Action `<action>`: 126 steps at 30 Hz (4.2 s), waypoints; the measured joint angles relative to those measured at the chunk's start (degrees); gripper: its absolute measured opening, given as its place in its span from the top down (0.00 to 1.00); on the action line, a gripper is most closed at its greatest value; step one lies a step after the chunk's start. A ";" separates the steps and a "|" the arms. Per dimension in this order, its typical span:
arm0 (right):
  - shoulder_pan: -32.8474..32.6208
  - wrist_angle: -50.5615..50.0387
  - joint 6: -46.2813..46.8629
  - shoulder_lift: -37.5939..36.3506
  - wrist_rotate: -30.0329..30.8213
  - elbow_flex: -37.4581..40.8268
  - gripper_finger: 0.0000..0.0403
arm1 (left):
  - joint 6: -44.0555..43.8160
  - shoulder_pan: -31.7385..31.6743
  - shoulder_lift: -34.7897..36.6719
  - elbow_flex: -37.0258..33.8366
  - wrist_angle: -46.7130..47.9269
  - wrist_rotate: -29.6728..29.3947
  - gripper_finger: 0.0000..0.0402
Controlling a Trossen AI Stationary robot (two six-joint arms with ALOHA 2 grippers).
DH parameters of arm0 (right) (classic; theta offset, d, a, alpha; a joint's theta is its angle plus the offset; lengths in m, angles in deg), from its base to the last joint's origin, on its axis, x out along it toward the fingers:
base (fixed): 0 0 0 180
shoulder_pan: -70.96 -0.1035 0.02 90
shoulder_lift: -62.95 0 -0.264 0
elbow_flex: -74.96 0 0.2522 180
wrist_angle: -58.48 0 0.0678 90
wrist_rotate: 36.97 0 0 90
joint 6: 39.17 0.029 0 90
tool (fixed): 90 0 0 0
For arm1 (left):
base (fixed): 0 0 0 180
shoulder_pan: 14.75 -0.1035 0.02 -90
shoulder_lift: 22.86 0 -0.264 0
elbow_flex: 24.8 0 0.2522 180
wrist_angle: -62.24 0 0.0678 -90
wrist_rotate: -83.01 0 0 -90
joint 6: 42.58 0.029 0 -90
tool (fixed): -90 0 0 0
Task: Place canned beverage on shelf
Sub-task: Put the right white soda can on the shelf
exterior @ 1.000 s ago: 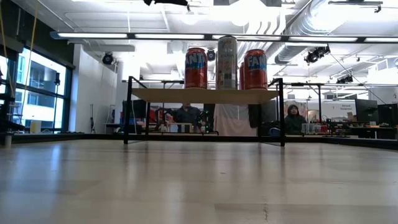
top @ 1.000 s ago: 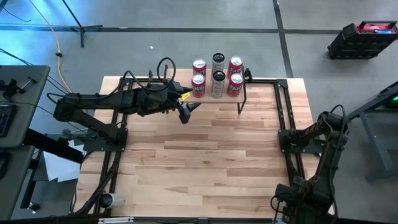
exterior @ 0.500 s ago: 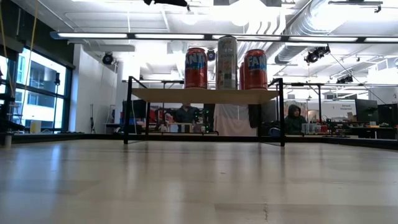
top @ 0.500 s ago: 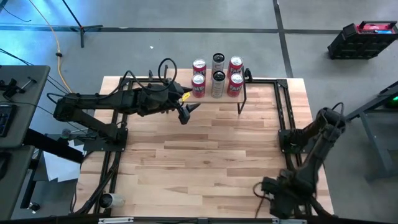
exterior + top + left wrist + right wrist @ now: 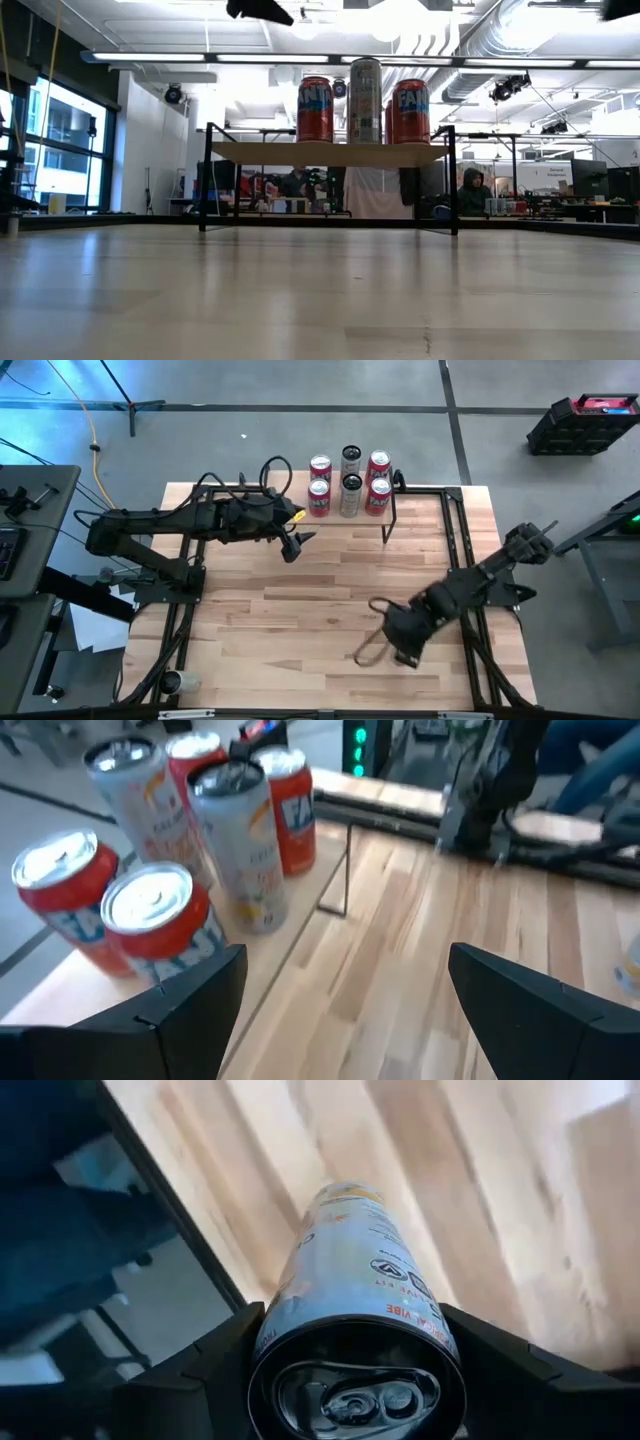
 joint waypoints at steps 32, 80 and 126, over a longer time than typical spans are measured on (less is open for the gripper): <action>27.56 -13.36 -58.69 17.61 14.71 -31.55 0.37 | -25.81 10.30 4.72 0.02 31.00 1.54 0.16; 34.59 -10.10 -67.12 40.12 11.85 -50.66 0.33 | -38.97 17.33 24.31 -13.92 40.21 -12.75 0.16; 24.95 -21.42 -31.79 17.04 36.46 -54.55 0.08 | 7.85 -5.07 7.69 -13.41 0.55 31.71 0.16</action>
